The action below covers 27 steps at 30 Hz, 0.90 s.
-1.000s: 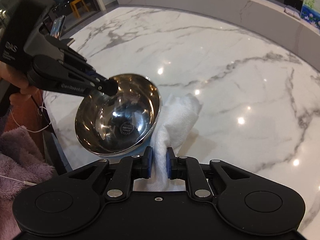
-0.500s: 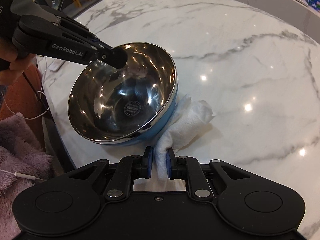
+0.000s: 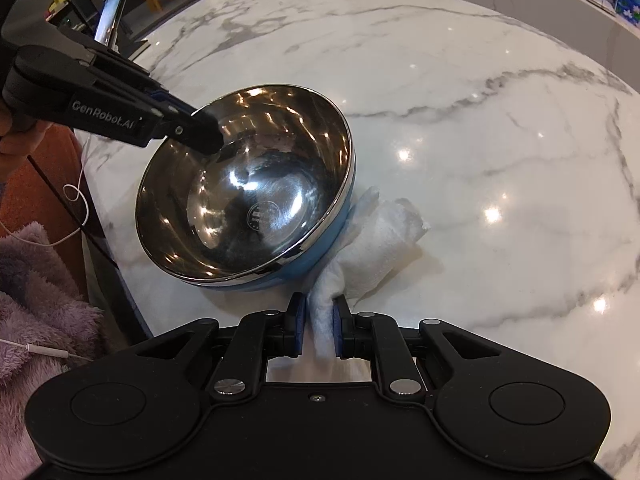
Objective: Clean bowl
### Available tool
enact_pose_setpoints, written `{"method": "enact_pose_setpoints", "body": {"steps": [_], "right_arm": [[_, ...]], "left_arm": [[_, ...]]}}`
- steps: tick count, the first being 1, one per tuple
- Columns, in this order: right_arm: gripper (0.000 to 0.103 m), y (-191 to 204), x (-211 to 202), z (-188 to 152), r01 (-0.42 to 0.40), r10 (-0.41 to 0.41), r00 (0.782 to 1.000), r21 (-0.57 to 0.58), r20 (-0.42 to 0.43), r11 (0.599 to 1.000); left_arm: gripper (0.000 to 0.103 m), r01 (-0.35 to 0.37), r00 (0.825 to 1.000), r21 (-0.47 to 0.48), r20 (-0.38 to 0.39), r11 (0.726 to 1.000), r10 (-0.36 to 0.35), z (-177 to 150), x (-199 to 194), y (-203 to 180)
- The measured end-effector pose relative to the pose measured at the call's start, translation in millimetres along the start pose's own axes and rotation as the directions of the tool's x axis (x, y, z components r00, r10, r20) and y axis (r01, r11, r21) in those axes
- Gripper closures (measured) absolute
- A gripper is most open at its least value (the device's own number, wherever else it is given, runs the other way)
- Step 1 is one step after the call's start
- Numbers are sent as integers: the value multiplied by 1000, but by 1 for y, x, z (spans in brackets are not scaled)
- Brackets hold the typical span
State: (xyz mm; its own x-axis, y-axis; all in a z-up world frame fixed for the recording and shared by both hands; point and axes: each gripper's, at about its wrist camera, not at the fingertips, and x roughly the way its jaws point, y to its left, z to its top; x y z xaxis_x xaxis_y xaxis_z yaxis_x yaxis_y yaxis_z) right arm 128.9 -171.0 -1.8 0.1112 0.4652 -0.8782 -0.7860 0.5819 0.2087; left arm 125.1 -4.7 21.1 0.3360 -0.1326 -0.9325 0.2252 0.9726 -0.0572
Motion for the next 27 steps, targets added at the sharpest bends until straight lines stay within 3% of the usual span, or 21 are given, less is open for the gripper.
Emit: {"method": "enact_pose_setpoints", "body": {"steps": [8,19,27], "right_arm": [[90,4,-18,3,14,-13,1000,-14,26,1000],[91,-3,-56,17,54,-50,995,-41,88,998],[91,-10,-42,20,33,-29,997,-51,75,998]], "left_arm": [[95,-5,1000,43,9,999,5,2,0,-3],[95,-12,1000,60,22,998,10,18,7,-8],[95,-4,1000,68,27,998,2,16,8,-7]]}}
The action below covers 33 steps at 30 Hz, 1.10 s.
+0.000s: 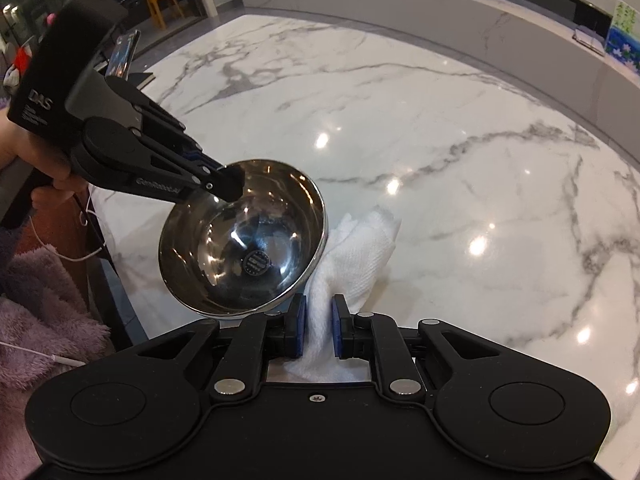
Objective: Clean bowl
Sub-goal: 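Rub the white cloth along the blue exterior with the right tool while the left tool tilts the bowl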
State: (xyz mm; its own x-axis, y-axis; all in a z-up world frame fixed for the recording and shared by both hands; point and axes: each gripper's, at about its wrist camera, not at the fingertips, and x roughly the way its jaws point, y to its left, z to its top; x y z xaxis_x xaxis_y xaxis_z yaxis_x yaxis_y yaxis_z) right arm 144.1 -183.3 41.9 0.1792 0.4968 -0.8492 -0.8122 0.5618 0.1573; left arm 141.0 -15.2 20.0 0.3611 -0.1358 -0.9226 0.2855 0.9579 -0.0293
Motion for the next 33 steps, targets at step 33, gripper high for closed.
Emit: {"method": "enact_pose_setpoints", "body": {"steps": [33], "right_arm": [[73,11,26,-43,99,-132,982,228,134,969]], "left_arm": [[87,40,997,-158,66,987,-29,-31,-6,11]]}}
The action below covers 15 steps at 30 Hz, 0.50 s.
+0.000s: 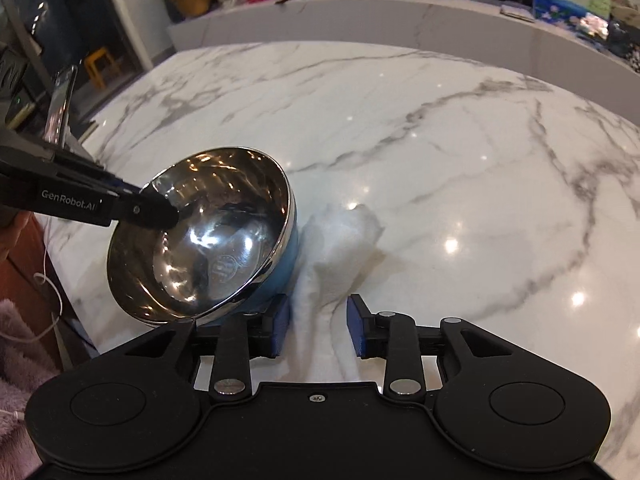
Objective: Clean bowl
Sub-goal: 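Rub the white cloth along the blue exterior with the right tool while the left tool tilts the bowl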
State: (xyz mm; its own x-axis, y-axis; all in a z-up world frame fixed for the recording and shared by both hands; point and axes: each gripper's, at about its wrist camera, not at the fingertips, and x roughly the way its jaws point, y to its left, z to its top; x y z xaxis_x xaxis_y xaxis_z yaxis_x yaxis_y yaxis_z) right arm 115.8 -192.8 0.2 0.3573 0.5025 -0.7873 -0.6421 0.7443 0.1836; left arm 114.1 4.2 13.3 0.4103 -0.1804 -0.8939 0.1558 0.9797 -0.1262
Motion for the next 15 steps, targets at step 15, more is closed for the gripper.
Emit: {"method": "enact_pose_setpoints", "body": {"steps": [15], "right_arm": [[94,8,6,-4,8,-8,1000,15,-8,1000]], "left_arm": [[87,-8,999,39,-34,999,10,-7,1,-8]]}}
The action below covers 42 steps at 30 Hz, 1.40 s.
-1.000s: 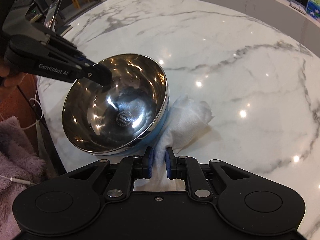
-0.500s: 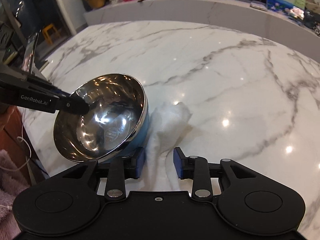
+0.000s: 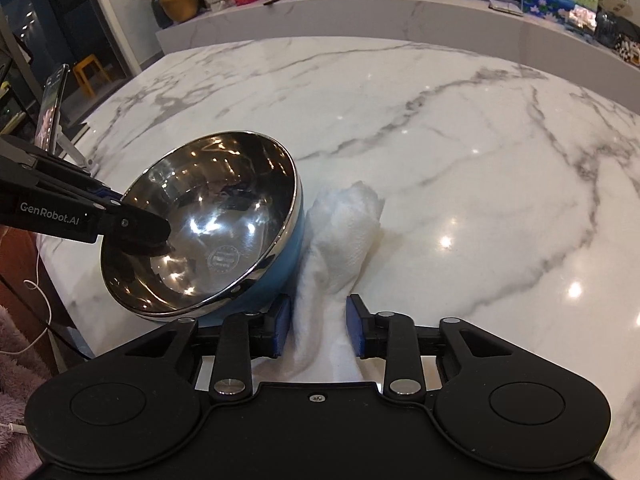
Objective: Clean bowl
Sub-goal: 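Rub the white cloth along the blue exterior with the right tool while the left tool tilts the bowl, then slide the cloth around the blue exterior with the right tool while the left tool holds the rim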
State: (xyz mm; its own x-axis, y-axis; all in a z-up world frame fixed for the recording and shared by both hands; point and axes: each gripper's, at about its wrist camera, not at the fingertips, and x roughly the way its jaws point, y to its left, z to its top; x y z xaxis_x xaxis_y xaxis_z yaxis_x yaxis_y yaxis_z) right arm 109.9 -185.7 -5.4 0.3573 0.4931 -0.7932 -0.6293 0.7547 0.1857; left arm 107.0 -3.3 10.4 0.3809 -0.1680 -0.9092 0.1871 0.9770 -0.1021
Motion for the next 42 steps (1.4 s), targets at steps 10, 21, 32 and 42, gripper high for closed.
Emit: {"method": "enact_pose_setpoints", "body": {"steps": [10,21,32,42], "right_arm": [[94,-14,-20,7,1,-1,1000,34,19,999],[94,-29,-52,26,-172,162,983,119,85,978],[94,-31,-39,26,-186,181,982,127,46,974],[94,-26,-13,21,-166,169,985,83,-39,983]], "left_arm": [[92,-22,1000,17,-6,1000,22,2,0,1],[93,-13,1000,25,-11,1000,13,5,0,4],[93,-22,1000,34,-12,999,23,7,1,2],[93,-29,999,50,-14,998,30,10,3,0]]}}
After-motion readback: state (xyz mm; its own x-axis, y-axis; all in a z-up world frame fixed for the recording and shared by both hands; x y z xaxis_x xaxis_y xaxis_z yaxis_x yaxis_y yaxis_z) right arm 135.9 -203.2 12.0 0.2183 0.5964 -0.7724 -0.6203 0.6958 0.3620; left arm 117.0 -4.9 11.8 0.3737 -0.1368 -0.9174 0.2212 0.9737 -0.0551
